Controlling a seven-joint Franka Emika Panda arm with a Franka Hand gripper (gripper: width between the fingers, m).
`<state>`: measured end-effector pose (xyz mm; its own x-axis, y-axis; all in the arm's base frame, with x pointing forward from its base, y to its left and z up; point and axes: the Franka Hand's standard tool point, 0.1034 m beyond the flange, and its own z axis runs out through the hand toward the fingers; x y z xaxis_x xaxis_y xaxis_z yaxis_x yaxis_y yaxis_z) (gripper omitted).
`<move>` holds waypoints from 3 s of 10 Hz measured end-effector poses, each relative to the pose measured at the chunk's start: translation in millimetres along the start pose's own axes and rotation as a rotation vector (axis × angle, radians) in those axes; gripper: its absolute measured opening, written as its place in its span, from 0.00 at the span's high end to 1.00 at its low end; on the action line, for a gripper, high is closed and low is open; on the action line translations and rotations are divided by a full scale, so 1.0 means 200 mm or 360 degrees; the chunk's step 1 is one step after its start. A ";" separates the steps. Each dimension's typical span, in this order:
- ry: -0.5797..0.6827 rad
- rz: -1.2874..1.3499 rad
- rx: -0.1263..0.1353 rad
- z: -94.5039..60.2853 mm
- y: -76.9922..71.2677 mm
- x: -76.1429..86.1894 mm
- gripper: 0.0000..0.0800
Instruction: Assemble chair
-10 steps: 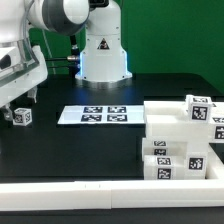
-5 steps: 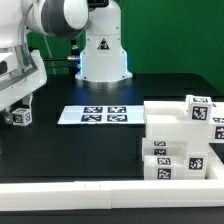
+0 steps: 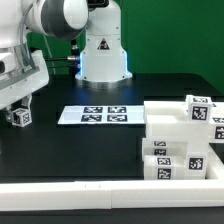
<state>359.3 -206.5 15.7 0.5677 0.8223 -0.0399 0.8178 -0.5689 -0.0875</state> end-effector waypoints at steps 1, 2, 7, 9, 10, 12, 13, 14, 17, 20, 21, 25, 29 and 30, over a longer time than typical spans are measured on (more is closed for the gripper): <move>0.0018 0.0154 -0.0016 -0.03 0.00 0.05 0.65; 0.0029 0.0407 -0.0016 -0.03 0.00 0.11 0.65; 0.0085 0.1427 -0.0042 0.01 -0.03 0.12 0.65; 0.0086 0.1648 -0.0034 0.01 -0.03 0.13 0.65; 0.0078 0.1653 -0.0024 0.02 -0.07 0.16 0.65; 0.0088 0.1574 -0.0059 0.02 -0.07 0.18 0.65; 0.0088 0.1581 -0.0057 0.02 -0.07 0.18 0.65; 0.0087 0.1581 -0.0057 0.03 -0.07 0.18 0.54; 0.0056 0.1600 0.0037 -0.01 -0.03 0.26 0.21; -0.0228 0.1537 0.0306 -0.08 0.12 0.40 0.19; -0.0340 0.1498 0.0369 -0.07 0.18 0.38 0.19; -0.0662 0.1565 0.0526 -0.06 0.15 0.37 0.19; -0.0960 0.1479 0.0691 -0.03 0.11 0.31 0.19; -0.1062 0.1487 0.0629 -0.02 0.09 0.28 0.19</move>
Offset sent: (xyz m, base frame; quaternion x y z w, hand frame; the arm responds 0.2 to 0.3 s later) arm 0.0123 0.0419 0.0006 -0.0331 0.0394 0.4278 0.9024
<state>405.8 -171.5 16.6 0.6678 0.0113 -0.7443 -0.0322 -0.9985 -0.0440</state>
